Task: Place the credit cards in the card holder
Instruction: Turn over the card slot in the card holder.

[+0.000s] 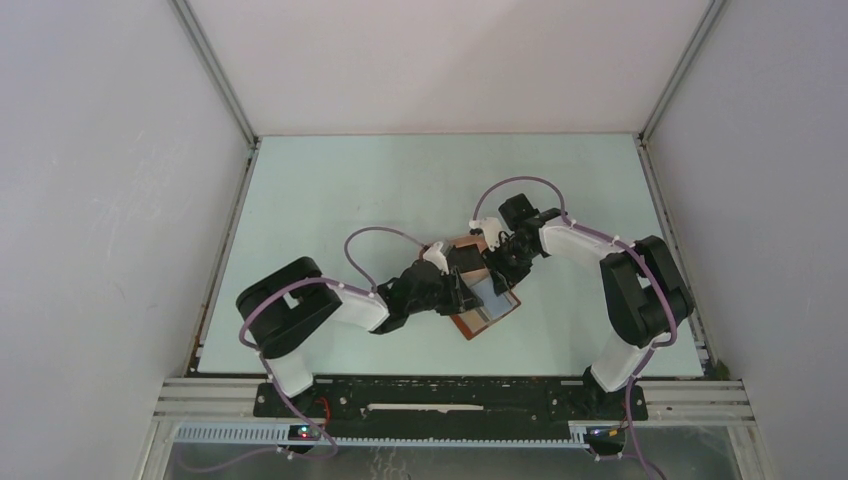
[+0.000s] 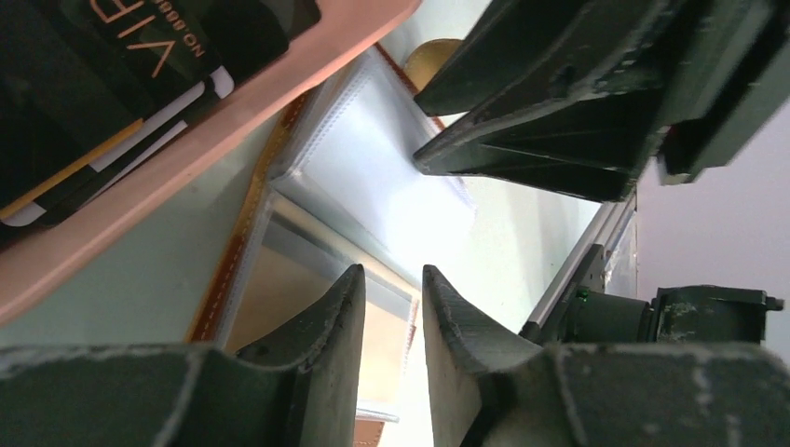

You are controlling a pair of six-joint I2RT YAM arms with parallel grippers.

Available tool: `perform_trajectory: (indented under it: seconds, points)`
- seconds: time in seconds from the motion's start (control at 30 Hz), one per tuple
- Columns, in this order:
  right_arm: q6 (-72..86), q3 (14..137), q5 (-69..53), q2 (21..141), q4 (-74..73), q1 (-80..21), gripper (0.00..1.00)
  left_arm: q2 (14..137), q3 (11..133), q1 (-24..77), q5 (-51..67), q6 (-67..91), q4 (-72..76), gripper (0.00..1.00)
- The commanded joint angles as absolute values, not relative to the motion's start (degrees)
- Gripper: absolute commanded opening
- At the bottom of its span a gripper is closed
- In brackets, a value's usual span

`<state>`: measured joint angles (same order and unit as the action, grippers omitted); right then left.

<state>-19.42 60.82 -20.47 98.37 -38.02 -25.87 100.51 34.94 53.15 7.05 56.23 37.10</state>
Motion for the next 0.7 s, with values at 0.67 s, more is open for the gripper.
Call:
perform_trajectory:
  seconds: [0.67]
  points:
    - [-20.9,62.7,-26.84,96.42,-40.63,-20.85,0.44,105.2,46.0,53.35,9.99,51.2,32.59,0.29]
